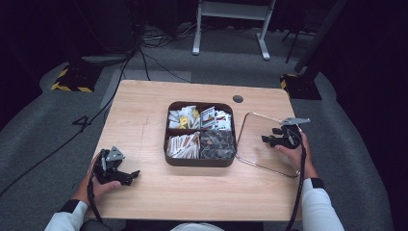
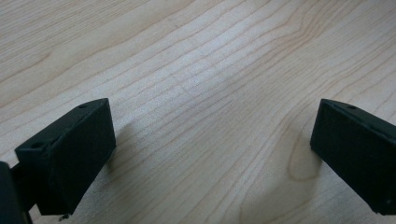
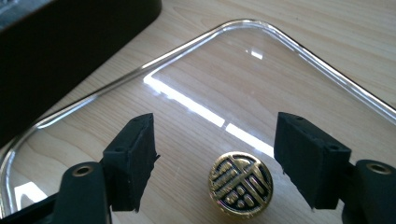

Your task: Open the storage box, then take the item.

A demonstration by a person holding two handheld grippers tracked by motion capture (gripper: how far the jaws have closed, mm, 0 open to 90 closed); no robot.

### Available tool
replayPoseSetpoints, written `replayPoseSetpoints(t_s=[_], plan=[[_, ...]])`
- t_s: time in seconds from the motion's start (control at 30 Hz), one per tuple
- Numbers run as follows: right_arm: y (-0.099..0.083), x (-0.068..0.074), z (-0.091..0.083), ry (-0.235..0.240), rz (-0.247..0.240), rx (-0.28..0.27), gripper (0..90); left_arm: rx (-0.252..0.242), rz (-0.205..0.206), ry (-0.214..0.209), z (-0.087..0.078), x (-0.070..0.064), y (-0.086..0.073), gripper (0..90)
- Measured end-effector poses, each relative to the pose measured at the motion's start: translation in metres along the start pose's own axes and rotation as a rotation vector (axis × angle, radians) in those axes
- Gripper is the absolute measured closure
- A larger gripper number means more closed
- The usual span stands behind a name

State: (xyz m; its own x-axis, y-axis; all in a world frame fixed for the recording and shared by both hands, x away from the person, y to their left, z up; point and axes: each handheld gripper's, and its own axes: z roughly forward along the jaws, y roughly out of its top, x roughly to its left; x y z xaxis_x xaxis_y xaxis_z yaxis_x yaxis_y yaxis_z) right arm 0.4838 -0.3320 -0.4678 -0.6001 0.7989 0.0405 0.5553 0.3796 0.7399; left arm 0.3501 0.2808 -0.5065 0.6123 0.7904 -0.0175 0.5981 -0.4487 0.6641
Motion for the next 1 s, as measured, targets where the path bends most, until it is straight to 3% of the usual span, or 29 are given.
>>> replayPoseSetpoints(t_s=[0.57, 0.8, 1.0], plan=[[0.047, 0.032, -0.009, 0.037, -0.073, -0.093, 32.1, 0.000, -0.001, 0.000, 0.000, 0.000, 0.000, 0.4], [0.082, 0.060, 0.004, 0.057, -0.151, -0.097, 34.4, 0.000, -0.010, 0.005, -0.001, -0.001, -0.001, 0.4], [0.101, 0.078, 0.020, 0.085, -0.173, -0.091, 34.2, 0.004, -0.004, 0.003, -0.001, -0.001, -0.001, 0.5]])
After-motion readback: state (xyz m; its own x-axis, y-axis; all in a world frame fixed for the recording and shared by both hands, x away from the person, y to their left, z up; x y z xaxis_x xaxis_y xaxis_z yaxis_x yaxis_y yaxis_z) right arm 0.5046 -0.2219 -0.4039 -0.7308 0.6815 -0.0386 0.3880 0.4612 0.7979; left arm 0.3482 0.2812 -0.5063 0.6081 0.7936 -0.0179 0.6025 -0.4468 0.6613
